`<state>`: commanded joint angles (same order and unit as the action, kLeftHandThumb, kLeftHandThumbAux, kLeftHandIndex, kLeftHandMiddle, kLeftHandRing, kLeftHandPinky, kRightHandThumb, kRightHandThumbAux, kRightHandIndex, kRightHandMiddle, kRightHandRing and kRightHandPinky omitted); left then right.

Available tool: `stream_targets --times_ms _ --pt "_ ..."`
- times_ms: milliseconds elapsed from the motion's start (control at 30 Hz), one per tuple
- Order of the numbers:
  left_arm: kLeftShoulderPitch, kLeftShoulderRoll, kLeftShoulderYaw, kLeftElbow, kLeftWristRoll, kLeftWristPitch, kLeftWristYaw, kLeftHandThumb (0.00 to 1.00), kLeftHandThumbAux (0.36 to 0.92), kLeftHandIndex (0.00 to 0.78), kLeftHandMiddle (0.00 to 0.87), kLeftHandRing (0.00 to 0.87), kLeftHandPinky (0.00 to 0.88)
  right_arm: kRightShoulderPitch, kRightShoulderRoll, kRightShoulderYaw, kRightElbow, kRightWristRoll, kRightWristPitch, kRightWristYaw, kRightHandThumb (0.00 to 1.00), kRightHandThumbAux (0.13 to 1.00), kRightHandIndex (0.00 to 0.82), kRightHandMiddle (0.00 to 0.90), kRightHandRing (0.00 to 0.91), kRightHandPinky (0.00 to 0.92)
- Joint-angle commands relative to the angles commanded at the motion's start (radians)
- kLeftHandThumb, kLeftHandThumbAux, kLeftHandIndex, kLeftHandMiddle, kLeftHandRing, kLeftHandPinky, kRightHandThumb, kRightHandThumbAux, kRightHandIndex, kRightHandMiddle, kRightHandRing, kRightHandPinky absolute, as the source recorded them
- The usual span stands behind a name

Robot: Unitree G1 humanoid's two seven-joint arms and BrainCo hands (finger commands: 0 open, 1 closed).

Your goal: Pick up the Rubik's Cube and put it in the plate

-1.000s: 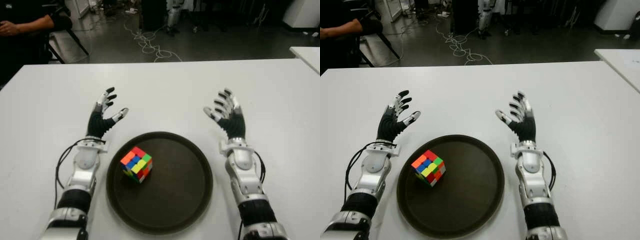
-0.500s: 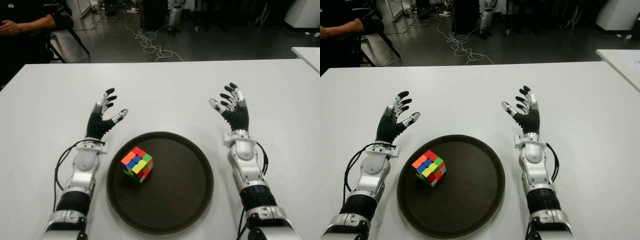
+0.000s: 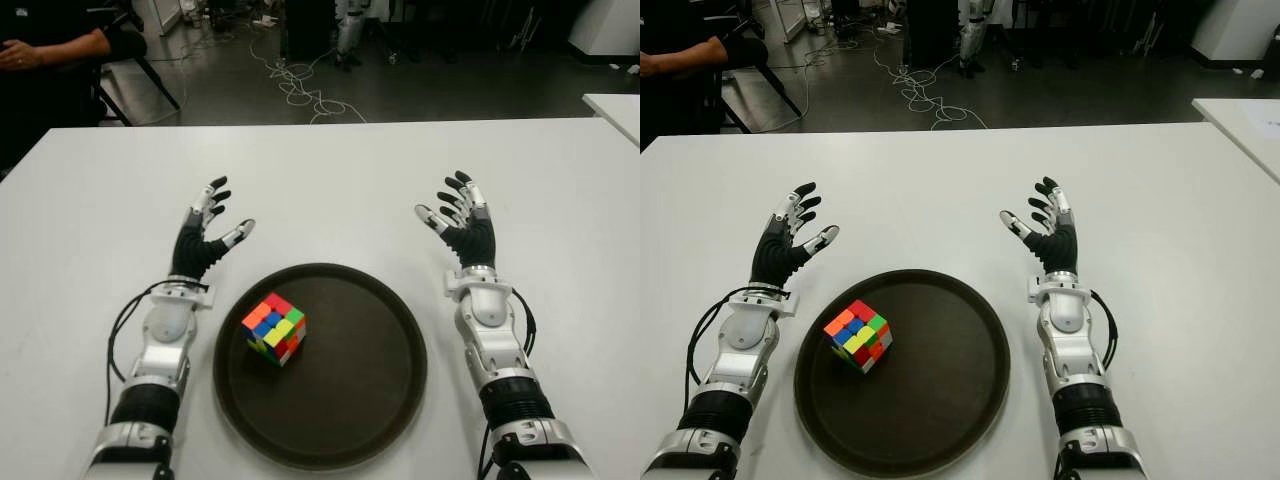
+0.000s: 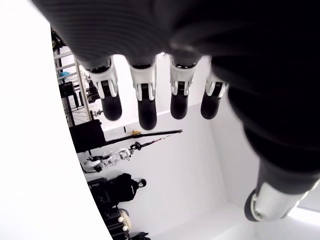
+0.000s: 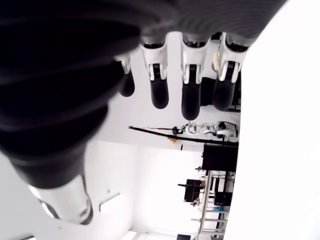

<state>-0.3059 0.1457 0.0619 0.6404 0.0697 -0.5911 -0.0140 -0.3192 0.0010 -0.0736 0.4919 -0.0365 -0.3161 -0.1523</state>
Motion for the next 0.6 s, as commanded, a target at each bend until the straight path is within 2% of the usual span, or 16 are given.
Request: stream_targets --times_ms 333,600 --pt "0.006 -0.007 0.002 -0.028 -0.020 0.039 -0.019 0.007 0.660 0.008 0.065 0.065 0.091 0.001 -0.001 -0.006 -0.003 0.006 -0.006 0.007 0.114 0.769 0.100 0.178 0.185 0.211" --pt "0.006 -0.018 0.010 -0.044 -0.055 0.065 -0.033 0.007 0.643 0.015 0.081 0.080 0.102 0.002 -0.002 -0.009 -0.010 0.006 -0.002 0.011 0.105 0.782 0.109 0.189 0.195 0.222"
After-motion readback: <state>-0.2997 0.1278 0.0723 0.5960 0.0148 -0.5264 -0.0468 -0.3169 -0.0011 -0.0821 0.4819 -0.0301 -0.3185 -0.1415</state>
